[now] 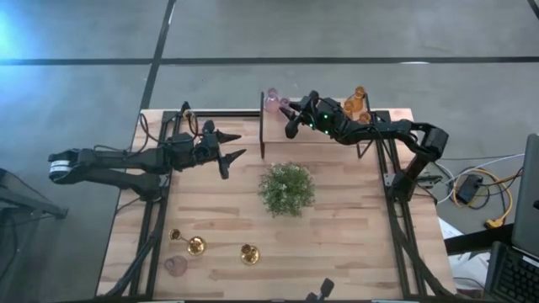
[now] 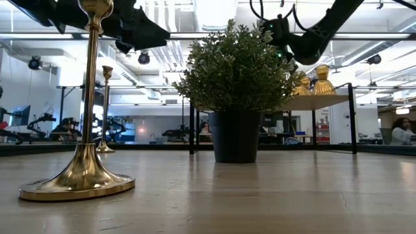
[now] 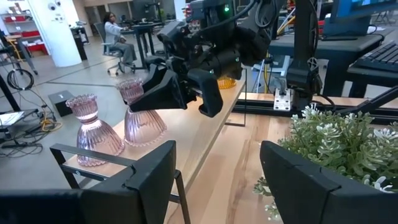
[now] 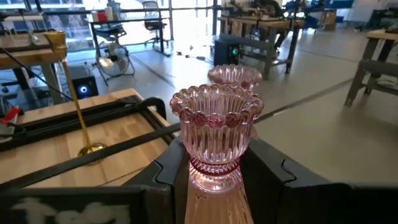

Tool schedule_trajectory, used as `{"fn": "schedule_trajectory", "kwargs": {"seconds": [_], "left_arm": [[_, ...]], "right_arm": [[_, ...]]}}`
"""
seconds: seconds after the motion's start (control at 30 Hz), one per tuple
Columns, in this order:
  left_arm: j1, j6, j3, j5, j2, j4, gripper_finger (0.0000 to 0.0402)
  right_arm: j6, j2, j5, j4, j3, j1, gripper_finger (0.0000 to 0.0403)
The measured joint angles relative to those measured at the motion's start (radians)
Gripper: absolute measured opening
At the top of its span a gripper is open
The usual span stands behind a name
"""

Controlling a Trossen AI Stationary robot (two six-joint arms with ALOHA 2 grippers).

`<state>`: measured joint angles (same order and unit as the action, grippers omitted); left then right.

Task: Pick & Place candle stick holders
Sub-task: Put the middle pink candle holder on the shelf

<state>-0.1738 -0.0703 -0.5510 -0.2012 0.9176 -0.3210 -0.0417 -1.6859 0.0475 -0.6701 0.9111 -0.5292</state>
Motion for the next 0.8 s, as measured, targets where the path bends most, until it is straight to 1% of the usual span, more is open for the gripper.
{"fn": "schedule_trajectory", "kwargs": {"seconds": [0.2, 0.43, 0.8], "left_arm": [[0.0, 0.0, 0.0, 0.0, 0.0, 0.0, 0.0238], [0.0, 0.0, 0.0, -0.001, 0.0, -0.003, 0.0238], [0.0, 0.0, 0.0, -0.002, 0.0, -0.023, 0.0238]], "right_arm": [[-0.009, 0.0, -0.003, -0.003, -0.02, -0.002, 0.0107], [-0.009, 0.0, -0.007, -0.045, -0.041, -0.002, 0.0107], [-0.004, 0.0, -0.007, -0.048, -0.049, -0.002, 0.0107]]}}
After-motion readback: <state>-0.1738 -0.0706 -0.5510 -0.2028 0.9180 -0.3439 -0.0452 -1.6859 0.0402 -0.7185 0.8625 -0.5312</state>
